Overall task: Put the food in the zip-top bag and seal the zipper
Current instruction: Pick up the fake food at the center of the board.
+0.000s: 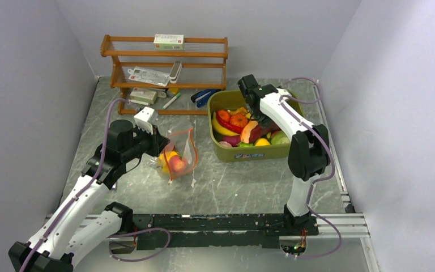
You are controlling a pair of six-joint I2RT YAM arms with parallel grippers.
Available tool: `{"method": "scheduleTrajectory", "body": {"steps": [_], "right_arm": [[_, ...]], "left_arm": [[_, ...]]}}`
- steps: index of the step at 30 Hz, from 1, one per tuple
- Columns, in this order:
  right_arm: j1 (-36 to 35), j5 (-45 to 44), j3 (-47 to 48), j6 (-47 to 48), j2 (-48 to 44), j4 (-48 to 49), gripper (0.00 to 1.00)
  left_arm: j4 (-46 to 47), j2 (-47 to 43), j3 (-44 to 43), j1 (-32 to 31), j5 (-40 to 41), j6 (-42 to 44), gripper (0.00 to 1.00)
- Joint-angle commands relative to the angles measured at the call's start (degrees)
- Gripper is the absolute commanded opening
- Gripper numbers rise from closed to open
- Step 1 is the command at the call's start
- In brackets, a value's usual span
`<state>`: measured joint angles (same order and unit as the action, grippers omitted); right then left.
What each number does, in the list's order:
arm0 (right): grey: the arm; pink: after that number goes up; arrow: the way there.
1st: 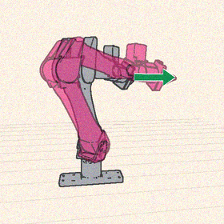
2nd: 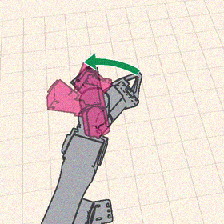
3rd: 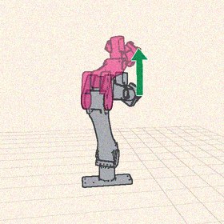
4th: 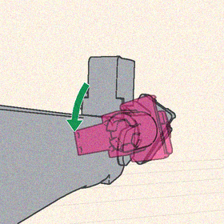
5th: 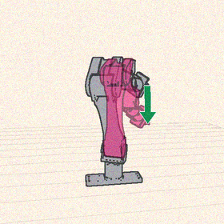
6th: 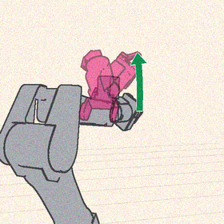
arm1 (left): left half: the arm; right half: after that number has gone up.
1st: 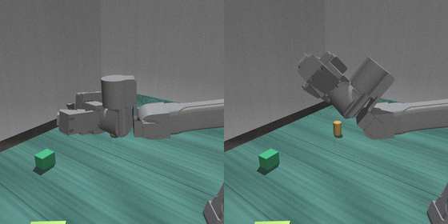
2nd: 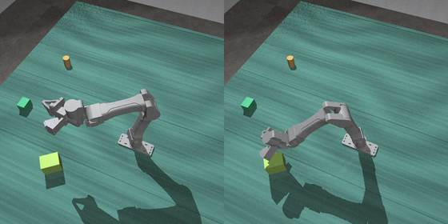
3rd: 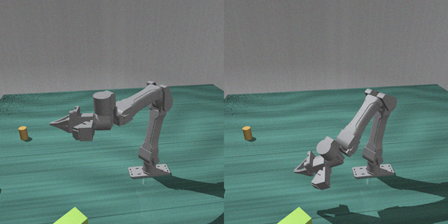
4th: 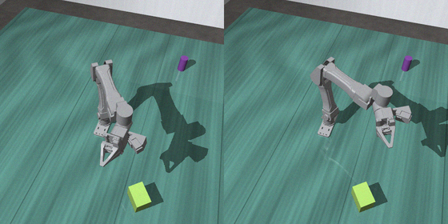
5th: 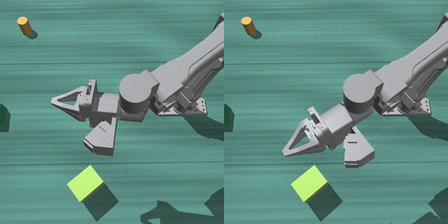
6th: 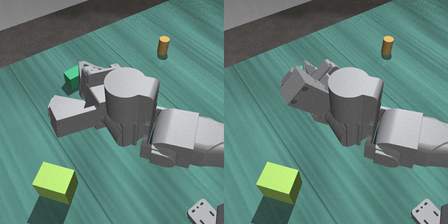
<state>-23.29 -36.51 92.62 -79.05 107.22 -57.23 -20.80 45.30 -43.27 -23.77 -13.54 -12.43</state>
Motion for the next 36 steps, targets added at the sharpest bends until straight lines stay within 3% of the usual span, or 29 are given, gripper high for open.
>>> {"method": "scheduleTrajectory", "body": {"steps": [1,11,16,22,28,36], "right_arm": [[0.8,-0.3,2.7,-2.8,2.6,-2.7,0.75],[1.5,-0.1,-0.2,-4.4,1.5,-2.6,0.6],[1.7,0.4,-0.2,-7.2,1.2,-6.3,0.59],[1.8,2.5,-3.1,-6.8,0.6,-3.1,0.55],[1.8,3.4,-1.7,-3.2,-0.3,-1.1,0.33],[1.5,2.1,-8.6,2.3,-8.0,9.2,0.11]], "left_arm": [[0.6,-0.6,-0.3,0.4,0.4,0.5,0.07],[0.6,-0.2,-0.4,0.3,0.5,0.6,0.07],[0.6,-0.1,-0.3,0.4,0.3,0.5,0.07],[0.5,0.2,-0.4,0.4,0.1,0.5,0.07],[0.4,-0.1,-0.4,0.4,0.4,0.5,0.07],[0.2,0.3,-0.5,0.4,0.4,0.5,0.07]]}}
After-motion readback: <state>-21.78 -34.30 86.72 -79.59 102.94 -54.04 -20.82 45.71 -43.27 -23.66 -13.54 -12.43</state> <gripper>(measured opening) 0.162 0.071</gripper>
